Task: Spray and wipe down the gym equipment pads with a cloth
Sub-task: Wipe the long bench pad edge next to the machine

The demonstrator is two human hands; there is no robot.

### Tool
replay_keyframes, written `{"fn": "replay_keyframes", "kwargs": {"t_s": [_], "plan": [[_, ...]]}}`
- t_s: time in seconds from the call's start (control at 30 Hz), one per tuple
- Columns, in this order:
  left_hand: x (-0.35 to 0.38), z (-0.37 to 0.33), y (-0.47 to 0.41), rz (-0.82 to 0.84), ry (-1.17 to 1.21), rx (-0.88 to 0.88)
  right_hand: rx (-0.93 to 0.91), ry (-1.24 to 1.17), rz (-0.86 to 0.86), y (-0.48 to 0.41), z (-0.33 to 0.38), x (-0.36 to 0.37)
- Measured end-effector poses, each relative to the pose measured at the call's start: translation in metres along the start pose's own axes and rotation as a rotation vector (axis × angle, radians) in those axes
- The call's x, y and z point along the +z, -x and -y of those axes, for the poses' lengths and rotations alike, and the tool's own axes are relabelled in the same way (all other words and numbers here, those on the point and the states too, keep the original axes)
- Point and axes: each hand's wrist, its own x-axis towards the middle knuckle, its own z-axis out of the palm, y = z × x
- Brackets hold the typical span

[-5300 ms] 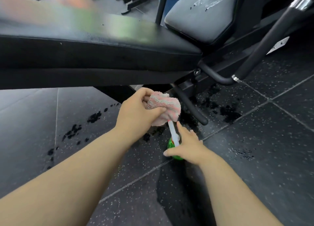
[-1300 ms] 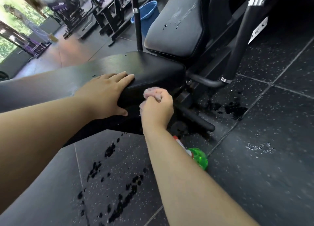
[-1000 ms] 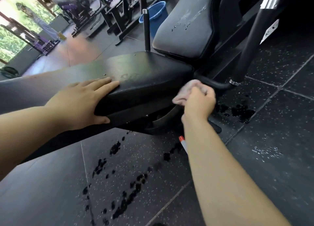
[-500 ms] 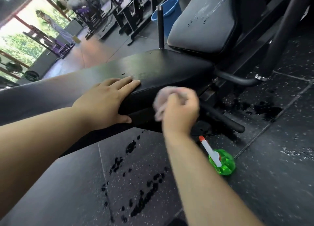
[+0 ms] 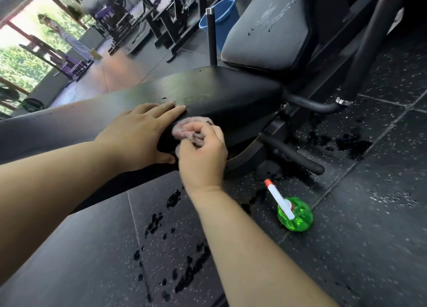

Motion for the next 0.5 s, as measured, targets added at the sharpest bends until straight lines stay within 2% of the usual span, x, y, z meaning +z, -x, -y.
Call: {"fn": "replay_keyframes", "kwargs": {"t_s": [0.03, 0.1, 0.2, 0.3, 0.43, 0.5], "plan": [[0.000, 0.000, 0.000, 0.013, -0.003, 0.000, -0.044, 0.018, -0.015, -0.011, -0.007, -0.009], [-0.001, -0.001, 0.001, 0.026, -0.005, -0.002, -0.085, 0.088, -0.202, -0.052, -0.016, -0.038], [-0.002, -0.003, 0.001, 0.020, -0.006, -0.010, 0.115, 0.147, -0.449, -0.110, -0.026, -0.081], [-0.001, -0.002, 0.001, 0.007, -0.006, -0.011, 0.146, 0.182, -0.394, -0.115, -0.033, -0.080], [-0.001, -0.004, 0.002, 0.008, -0.027, -0.011, 0.127, 0.094, -0.266, -0.043, -0.017, -0.025], [-0.002, -0.006, 0.005, -0.011, -0.048, 0.012, 0.068, 0.049, -0.129, 0.003, -0.010, 0.001]]}}
